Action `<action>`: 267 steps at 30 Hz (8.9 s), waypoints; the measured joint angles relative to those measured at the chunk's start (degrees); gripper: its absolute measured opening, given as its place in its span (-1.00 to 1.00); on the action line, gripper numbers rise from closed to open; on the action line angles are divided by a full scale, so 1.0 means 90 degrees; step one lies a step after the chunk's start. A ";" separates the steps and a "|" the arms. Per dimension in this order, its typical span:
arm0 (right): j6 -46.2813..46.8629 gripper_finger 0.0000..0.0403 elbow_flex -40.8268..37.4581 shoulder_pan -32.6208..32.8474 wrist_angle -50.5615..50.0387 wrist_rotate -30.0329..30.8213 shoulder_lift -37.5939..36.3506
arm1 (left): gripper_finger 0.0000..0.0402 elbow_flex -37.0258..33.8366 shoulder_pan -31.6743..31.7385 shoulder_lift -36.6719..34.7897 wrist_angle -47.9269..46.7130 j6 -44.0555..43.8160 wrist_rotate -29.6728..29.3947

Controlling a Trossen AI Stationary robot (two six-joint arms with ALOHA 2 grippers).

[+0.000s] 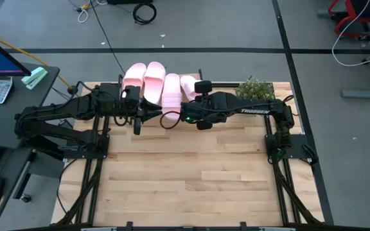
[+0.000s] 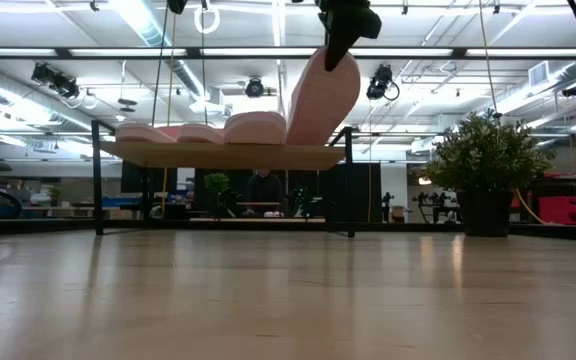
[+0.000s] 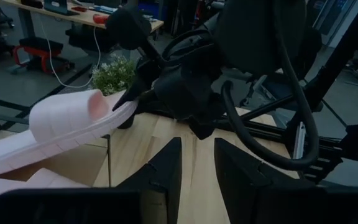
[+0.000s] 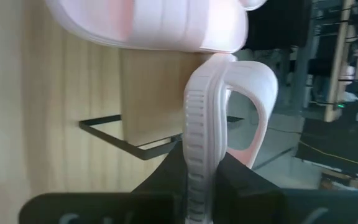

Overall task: Pick and place slides into the shelf
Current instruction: Put the pink slides on the shelf, then return to Home Position

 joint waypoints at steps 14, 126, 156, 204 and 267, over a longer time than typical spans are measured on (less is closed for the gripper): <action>0.0384 -0.82 0.0007 -0.0074 0.0137 -0.1078 0.0461 | -0.51 0.0000 -0.0002 -0.0002 -0.0006 0.0008 0.0000; 0.0377 0.13 0.0075 -0.1172 0.1270 -0.4137 0.0728 | -0.54 -0.0002 -0.0007 0.0012 -0.0012 -0.0160 0.0005; 0.0633 0.36 0.0039 -0.1380 0.1051 -0.4275 0.0728 | -0.52 -0.0002 -0.0175 0.0015 -0.0010 -0.0219 0.0002; 0.1250 -0.98 -0.1045 -0.0159 0.0892 -0.3717 -0.2044 | -0.98 -0.0002 -0.1233 0.0481 -0.0877 -0.1486 -0.3677; 0.4570 -1.00 -0.5190 -0.0009 0.4045 -0.3780 -0.4164 | -1.00 -0.5180 -0.0763 -0.6280 0.1977 0.0133 -0.3196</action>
